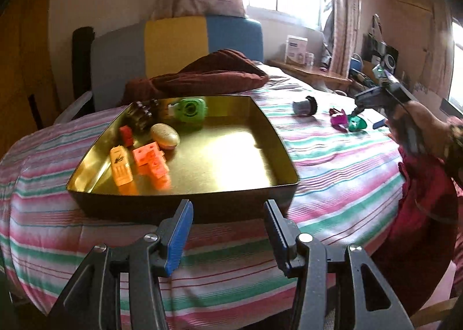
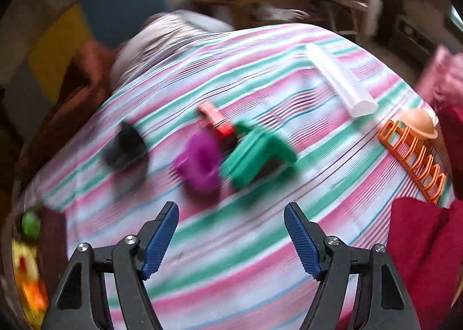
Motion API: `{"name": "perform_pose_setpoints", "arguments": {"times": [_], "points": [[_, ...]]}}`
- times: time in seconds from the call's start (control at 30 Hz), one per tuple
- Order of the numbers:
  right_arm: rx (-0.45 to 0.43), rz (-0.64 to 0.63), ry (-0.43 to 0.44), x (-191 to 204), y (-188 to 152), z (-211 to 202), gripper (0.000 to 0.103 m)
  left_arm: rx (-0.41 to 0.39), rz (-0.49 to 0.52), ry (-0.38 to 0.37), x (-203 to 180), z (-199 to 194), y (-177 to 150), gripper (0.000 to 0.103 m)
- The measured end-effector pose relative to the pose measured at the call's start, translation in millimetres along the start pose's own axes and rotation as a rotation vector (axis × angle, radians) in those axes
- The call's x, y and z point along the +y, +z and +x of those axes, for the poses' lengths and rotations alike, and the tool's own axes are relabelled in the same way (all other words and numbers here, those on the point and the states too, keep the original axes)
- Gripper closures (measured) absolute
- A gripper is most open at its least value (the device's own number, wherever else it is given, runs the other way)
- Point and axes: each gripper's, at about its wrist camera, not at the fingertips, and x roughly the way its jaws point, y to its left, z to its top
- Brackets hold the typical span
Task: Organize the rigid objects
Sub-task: 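Move both tools back toward the remaining toys, then grasp the green flanged toy with the right tool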
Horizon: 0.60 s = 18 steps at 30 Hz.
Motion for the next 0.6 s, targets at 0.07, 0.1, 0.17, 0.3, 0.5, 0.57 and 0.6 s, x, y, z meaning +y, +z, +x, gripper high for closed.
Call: {"name": "perform_pose_setpoints", "arguments": {"times": [0.07, 0.1, 0.17, 0.3, 0.5, 0.57, 0.6], "points": [[0.004, 0.045, 0.021, -10, 13, 12, 0.029, 0.000, 0.023, -0.003, -5, -1, 1, 0.052], [0.009, 0.068, 0.045, -14, 19, 17, 0.029, 0.001, 0.038, -0.006, -10, 0, 2, 0.052], [0.026, 0.107, 0.073, -17, 25, 26, 0.032, 0.008, 0.062, -0.014, -17, 2, 4, 0.052], [0.040, 0.159, 0.086, -24, 39, 46, 0.039, 0.011, 0.115, -0.034, -34, 3, 6, 0.052], [0.072, 0.071, 0.006, -16, 43, 62, 0.067, 0.021, 0.157, -0.080, -57, 10, 9, 0.052], [0.081, 0.058, 0.007, -16, 41, 62, 0.071, 0.017, 0.162, -0.092, -64, 11, 14, 0.052], [0.088, 0.050, 0.020, -14, 39, 61, 0.072, 0.013, 0.163, -0.097, -66, 12, 16, 0.052]]}}
